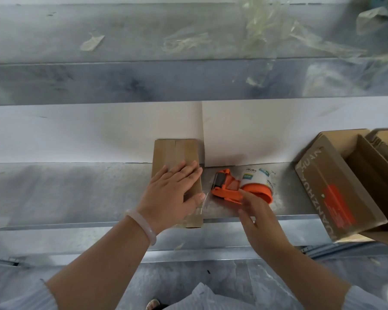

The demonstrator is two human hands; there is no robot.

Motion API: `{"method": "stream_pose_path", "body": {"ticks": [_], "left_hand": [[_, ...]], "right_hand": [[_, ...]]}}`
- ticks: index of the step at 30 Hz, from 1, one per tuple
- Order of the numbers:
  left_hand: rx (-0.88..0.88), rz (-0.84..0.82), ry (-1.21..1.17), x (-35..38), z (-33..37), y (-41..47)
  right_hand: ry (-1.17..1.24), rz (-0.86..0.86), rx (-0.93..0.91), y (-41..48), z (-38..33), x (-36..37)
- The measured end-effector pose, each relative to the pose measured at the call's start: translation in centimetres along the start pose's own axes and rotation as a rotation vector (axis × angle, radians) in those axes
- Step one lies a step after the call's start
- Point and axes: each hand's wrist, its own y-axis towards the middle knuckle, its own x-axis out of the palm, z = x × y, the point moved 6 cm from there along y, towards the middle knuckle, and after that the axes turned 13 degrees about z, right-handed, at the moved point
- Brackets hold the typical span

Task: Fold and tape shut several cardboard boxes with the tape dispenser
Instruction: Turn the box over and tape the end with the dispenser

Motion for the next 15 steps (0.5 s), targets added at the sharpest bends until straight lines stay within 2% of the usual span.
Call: {"method": "stream_pose_path", "body": {"ticks": [3,6,10,13,15], "left_hand": [[0.003,0.004,-0.009,0.0,0.0,0.0],[0.005,0.002,-0.013,0.1,0.0,-0.1],[0.004,0.007,-0.015,-0.1,0.1,-0.1],[0.0,0.016,-0.023,-0.2,0.1,-0.2],[0.001,0.019,-0.027,-0.2,0.1,-0.2]], "right_hand": [[0.462,-0.173,0.455,0.9,-1.8,3.2],[0.612,-0.325,0.716,1.0,-2.5,6.2],[0.756,-0.307,0.813,0.6,-2.0,7.5],[0.861,-0.281,0.768,0.6,-1.9,7.3],[0.869,-0.204,0.731,0.8,-1.6,6.8]]}}
